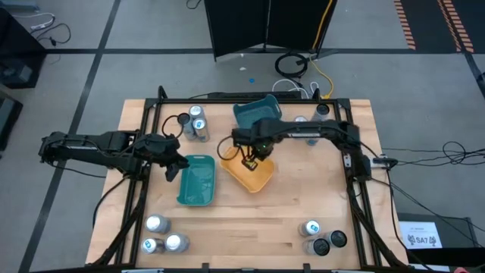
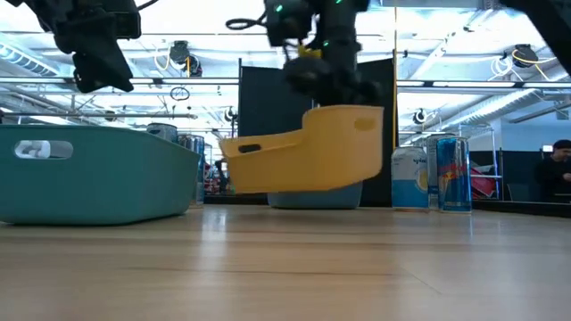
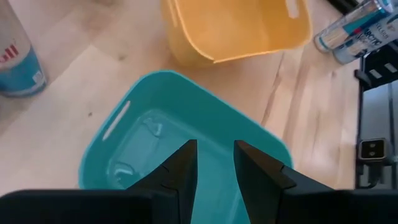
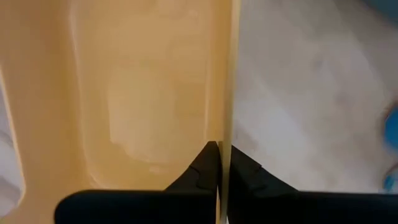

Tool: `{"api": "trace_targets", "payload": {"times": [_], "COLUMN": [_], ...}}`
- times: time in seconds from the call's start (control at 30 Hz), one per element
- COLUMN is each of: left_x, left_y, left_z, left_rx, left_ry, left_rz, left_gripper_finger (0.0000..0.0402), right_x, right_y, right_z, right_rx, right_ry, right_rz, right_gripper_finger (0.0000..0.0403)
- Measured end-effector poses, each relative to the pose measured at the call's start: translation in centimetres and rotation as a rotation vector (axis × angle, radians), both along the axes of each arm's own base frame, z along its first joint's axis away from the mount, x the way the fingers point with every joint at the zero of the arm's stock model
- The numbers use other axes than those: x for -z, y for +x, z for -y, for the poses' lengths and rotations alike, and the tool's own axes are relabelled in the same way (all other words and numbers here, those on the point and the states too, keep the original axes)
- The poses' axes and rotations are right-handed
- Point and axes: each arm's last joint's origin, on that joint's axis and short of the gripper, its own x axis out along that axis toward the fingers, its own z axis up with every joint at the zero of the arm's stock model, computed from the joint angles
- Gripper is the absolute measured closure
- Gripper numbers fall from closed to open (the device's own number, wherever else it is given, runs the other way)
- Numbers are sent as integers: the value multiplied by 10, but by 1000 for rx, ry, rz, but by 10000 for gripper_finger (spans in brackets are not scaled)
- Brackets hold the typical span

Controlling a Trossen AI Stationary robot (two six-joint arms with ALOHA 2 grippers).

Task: Sort soda cans
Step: Adjust the yellow bin with the light green bin

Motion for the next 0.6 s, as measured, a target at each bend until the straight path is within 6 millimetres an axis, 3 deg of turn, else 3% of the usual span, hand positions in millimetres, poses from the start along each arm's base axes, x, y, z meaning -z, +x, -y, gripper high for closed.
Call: {"api": "trace_targets", "payload": {"times": [0.17, 0.33, 0.6], "left_x": [0, 0, -2], "left_y": [0, 0, 2], "left_z": [0, -1, -1], "left_rx": [47, 44, 21], "left_ry": [65, 72, 93], "left_rz": [1, 0, 31], "left_gripper_finger": [287, 287, 287], "right_x": [6, 19, 42], "right_y": [-28, -37, -35], "right_z": [-26, -52, -88], "right_rx": [276, 555, 706], "right_ry": [27, 50, 72], "right_rz": [155, 422, 401], "right_gripper_finger": [402, 402, 403]}}
